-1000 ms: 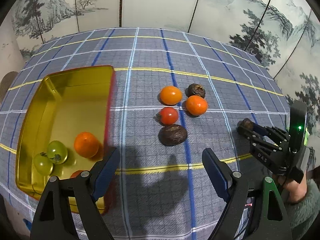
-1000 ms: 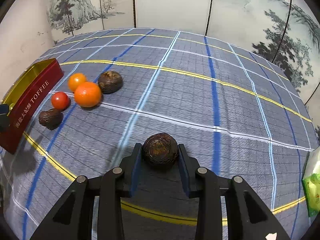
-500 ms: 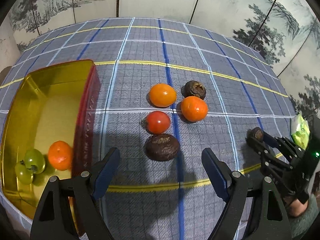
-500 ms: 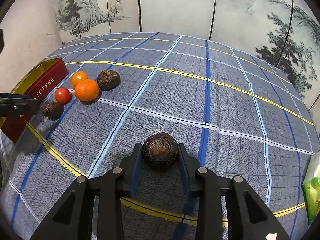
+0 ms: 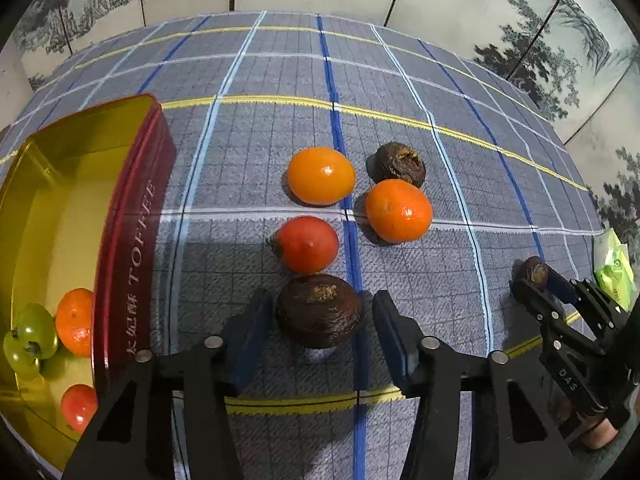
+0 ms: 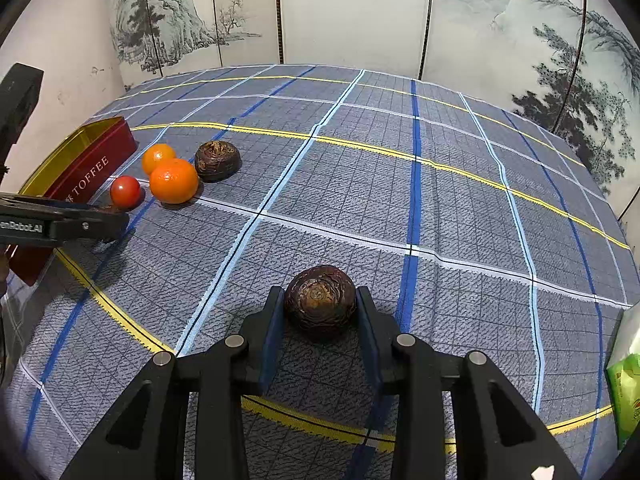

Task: Organize fruits
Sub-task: 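Grasp another dark brown fruit with the left gripper while the right gripper holds its fruit, then carry the brown fruit with the left gripper into the tin and release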

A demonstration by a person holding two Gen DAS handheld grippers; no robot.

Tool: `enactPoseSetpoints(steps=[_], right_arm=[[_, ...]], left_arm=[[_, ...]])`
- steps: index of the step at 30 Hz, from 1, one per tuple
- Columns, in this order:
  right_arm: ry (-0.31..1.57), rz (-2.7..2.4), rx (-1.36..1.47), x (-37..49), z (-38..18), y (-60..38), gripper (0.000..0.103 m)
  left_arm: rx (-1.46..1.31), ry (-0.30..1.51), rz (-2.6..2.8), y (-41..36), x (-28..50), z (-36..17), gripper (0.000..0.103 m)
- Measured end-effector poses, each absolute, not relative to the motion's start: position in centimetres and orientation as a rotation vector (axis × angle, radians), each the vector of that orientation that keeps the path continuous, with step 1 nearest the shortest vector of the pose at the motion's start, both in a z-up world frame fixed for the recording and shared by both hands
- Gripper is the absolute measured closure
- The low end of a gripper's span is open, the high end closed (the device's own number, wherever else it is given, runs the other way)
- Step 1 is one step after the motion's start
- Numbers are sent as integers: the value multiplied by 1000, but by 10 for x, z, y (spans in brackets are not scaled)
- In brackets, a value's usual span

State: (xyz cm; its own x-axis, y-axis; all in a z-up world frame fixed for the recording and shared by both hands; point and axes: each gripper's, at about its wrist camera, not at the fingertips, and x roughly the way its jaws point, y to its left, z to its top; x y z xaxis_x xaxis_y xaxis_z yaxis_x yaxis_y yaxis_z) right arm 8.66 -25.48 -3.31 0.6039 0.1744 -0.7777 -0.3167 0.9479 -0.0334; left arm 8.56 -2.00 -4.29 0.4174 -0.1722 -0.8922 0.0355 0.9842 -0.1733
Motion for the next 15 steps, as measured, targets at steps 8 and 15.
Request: enactPoseSetpoints(steps=[8, 15], right_arm=[[879, 289, -170, 86, -34, -253, 70], [879, 289, -169, 86, -33, -253, 70]], left_arm=[[-124, 1134, -141, -19, 81, -42, 61], [-121, 1122, -145, -19, 73, -34, 61]])
